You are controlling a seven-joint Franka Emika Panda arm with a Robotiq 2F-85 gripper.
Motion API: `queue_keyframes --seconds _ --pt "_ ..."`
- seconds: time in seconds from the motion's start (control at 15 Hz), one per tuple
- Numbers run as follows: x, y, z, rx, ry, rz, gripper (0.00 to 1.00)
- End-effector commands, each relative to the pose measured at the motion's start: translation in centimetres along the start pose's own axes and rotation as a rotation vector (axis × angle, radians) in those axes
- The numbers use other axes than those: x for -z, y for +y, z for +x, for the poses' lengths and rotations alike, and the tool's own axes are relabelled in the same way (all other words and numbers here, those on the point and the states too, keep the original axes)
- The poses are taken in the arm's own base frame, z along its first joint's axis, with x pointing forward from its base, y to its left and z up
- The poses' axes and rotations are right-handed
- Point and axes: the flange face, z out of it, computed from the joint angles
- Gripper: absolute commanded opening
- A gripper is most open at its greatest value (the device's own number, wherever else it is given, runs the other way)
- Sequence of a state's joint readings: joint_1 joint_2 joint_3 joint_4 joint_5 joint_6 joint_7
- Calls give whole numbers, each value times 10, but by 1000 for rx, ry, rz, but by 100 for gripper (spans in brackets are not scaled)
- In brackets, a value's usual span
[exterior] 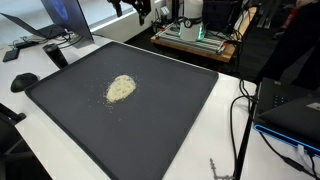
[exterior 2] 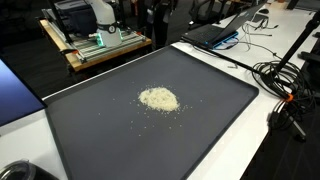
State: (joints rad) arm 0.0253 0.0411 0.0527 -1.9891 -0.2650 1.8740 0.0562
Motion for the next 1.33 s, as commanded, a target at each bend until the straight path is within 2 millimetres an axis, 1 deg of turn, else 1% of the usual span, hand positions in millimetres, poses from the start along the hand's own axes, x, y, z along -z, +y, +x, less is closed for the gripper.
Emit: queue_keyframes --seconds 0.0,0.2,0.33,0.4,0.53,0.6,0.93,1.07,1.27 --pt "-29 -5 31 -93 6 -81 100" --pt "-55 -15 52 -181 14 -127 100" --pt "-69 -22 61 -177 -22 -159 100" --pt "-63 -17 47 -159 -12 -114 100" --pt "-74 -24 56 -160 -22 -128 100" --pt "-76 -25 58 -162 -23 -130 100" --pt "-74 -22 60 -168 -21 -131 100" --pt "-80 -32 70 -158 3 -154 100" --pt "-93 -51 80 -147 3 -195 100"
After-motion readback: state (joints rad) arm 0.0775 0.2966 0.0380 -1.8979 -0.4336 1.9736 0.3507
